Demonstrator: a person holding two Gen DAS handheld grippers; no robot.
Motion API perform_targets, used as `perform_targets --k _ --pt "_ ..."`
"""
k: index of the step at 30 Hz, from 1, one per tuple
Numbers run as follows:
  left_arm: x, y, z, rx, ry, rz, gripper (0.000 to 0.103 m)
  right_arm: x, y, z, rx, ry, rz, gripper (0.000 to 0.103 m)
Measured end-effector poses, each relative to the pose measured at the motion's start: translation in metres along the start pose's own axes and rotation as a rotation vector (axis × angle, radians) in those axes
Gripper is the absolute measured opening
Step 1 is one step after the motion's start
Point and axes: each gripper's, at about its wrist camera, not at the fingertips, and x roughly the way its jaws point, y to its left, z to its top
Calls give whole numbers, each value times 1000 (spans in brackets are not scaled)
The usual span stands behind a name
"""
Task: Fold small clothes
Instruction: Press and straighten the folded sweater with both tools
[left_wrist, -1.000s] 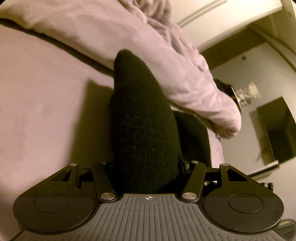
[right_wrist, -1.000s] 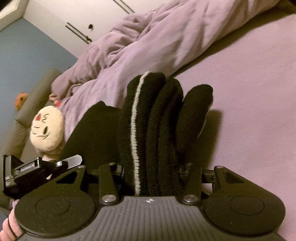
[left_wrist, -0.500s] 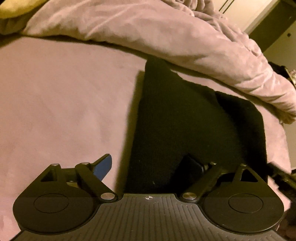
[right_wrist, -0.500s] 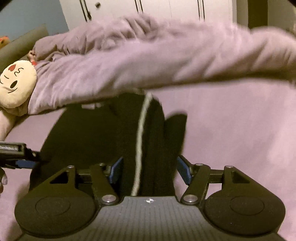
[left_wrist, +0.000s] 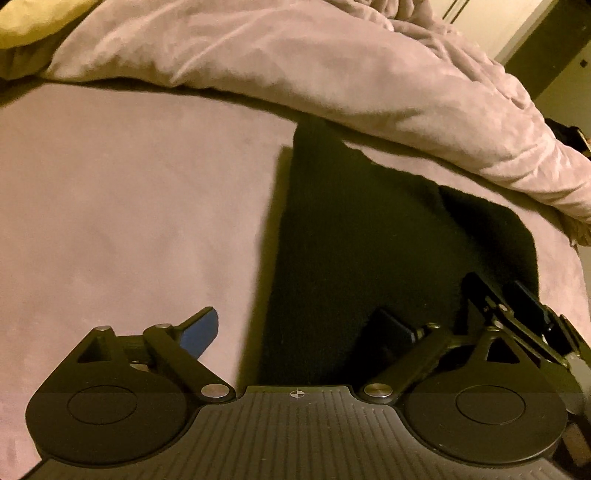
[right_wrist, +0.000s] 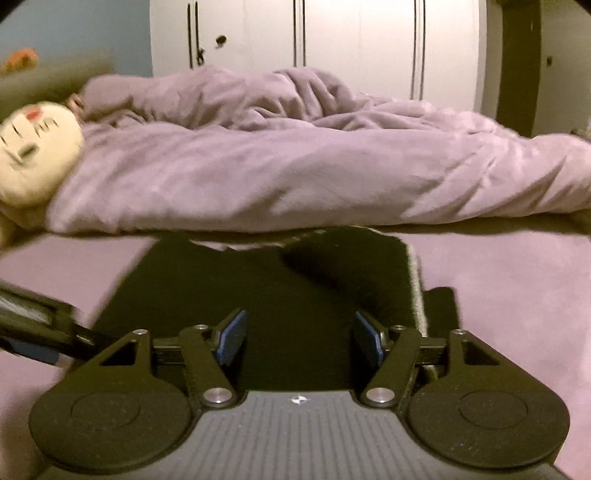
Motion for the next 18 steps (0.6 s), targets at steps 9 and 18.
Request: perform_targets --k 9,18 --pt "-2 3 -2 -1 5 -40 99 -7 -22 -22 -74 -39 -59 66" --pt "-42 28 -41 -31 -23 -36 99 -76 -41 -35 88 73 -25 78"
